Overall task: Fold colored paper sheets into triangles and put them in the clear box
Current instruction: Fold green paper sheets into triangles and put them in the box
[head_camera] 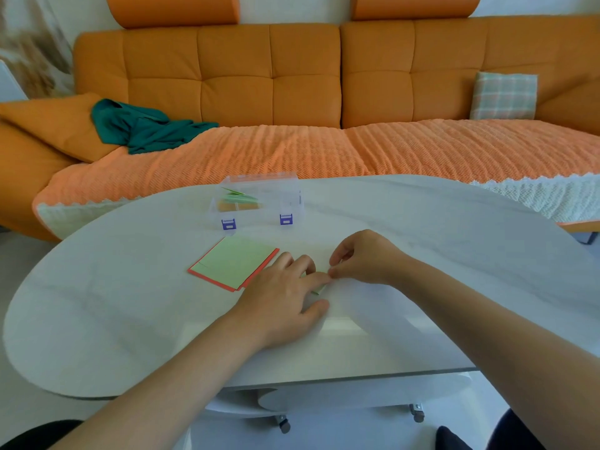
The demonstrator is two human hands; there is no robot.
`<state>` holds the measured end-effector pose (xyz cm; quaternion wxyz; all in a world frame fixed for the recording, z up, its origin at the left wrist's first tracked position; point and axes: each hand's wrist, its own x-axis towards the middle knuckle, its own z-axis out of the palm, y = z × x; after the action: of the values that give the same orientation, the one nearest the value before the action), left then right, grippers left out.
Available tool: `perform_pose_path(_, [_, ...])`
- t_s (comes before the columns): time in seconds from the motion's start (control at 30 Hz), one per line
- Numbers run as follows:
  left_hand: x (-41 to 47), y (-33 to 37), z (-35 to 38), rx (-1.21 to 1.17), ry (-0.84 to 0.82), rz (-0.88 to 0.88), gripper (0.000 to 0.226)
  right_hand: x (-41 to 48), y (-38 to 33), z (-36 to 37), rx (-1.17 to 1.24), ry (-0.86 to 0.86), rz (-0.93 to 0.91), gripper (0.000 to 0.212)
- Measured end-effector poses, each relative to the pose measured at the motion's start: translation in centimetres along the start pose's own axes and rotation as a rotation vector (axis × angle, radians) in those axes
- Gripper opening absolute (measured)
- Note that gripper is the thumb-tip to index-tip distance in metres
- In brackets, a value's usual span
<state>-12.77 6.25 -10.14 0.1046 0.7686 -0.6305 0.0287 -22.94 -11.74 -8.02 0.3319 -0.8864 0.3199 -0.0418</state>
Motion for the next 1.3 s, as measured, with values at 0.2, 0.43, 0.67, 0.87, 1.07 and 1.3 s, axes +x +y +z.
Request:
perform_pose_path(0.2, [-0.2,-0.2,0.4,-0.020,0.019,-0.001,0.041,0.8,-0.1,-0.8,0.024,0.030,0.069,0.004])
perform_pose_path(0.43, [-0.2,-0.2,0.5,-0.032,0.010,-0.033,0.048,0.5,-0.1,0.2,-0.005,0.054,0.038,0.007])
perform_pose_path(0.67, [-0.6,-0.3,0.5,-0.166,0.005,-0.039,0.036,0.2,-0.2,0.3,0.005,0.017,0.068,0.019])
perform_pose_path(0.87, [-1.9,-1.1,0.3,-0.247,-0.037,-0.003,0.035,0.1,-0.4,0.2,-0.013,0.016,0.083,0.020])
perform_pose_path(1.07, [-2.7,-1.3,0.3,-0.278,-0.073,-0.007,0.041,-0.1,-0.6,0.2,-0.033,0.015,0.087,0.019])
perform_pose_path(1.3, [-2.4,-1.1,-0.4,-0.290,-0.007,-0.017,0.023,-0.6,-0.6,0.3,-0.051,0.023,0.043,0.015])
